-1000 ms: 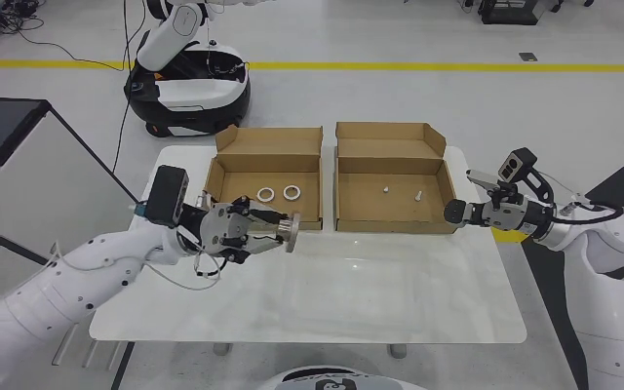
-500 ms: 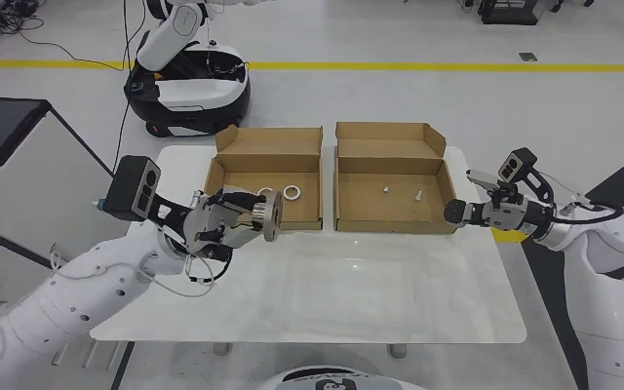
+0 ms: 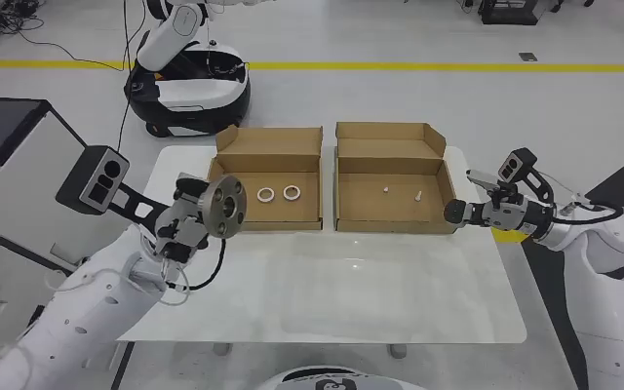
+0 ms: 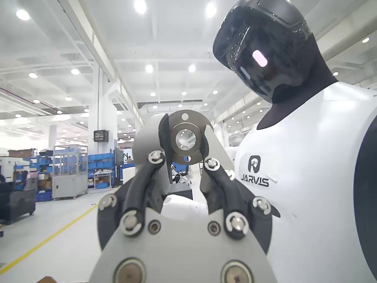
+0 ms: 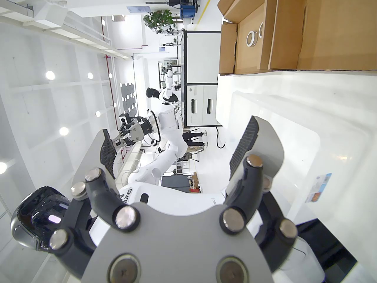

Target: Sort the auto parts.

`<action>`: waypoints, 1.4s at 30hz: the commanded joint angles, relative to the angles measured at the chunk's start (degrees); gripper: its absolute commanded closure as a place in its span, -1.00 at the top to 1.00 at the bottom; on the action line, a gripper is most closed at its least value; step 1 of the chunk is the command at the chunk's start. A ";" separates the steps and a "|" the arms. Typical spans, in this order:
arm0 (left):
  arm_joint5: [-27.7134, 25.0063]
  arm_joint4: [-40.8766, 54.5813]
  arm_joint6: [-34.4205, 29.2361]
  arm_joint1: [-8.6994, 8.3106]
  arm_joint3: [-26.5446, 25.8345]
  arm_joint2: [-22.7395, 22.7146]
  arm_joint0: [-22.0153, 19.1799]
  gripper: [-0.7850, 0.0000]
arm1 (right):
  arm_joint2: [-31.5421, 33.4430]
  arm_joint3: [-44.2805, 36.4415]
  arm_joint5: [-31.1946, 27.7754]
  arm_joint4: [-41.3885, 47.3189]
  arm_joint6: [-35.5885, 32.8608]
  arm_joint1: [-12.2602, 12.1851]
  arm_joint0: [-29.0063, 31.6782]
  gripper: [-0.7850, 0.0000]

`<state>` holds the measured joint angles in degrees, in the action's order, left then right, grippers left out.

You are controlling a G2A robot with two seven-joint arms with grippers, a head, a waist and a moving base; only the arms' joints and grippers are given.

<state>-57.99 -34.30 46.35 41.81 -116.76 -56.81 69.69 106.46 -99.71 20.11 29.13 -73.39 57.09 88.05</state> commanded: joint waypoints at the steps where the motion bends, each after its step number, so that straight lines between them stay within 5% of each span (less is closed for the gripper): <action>1: -0.01 -0.22 -0.03 0.89 -0.52 -0.99 1.17 -1.00 | 0.00 0.00 0.00 0.00 0.00 0.00 0.00 1.00; 11: -0.01 0.32 -0.03 4.12 -3.18 -4.11 4.23 -1.00 | 0.00 0.00 0.00 0.00 0.00 0.00 0.00 1.00; 29: -0.01 0.32 -0.03 4.22 -3.21 -4.21 4.32 -1.00 | 0.00 0.00 0.00 0.00 0.00 0.00 0.00 1.00; 42: -0.01 7.30 -0.08 6.19 -6.22 -4.97 6.00 -1.00 | 0.00 0.00 0.00 0.00 0.00 0.00 0.00 1.00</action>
<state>-58.00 -27.41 46.18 47.87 -122.85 -61.86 75.65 106.46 -99.71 20.11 29.13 -73.39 57.09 88.05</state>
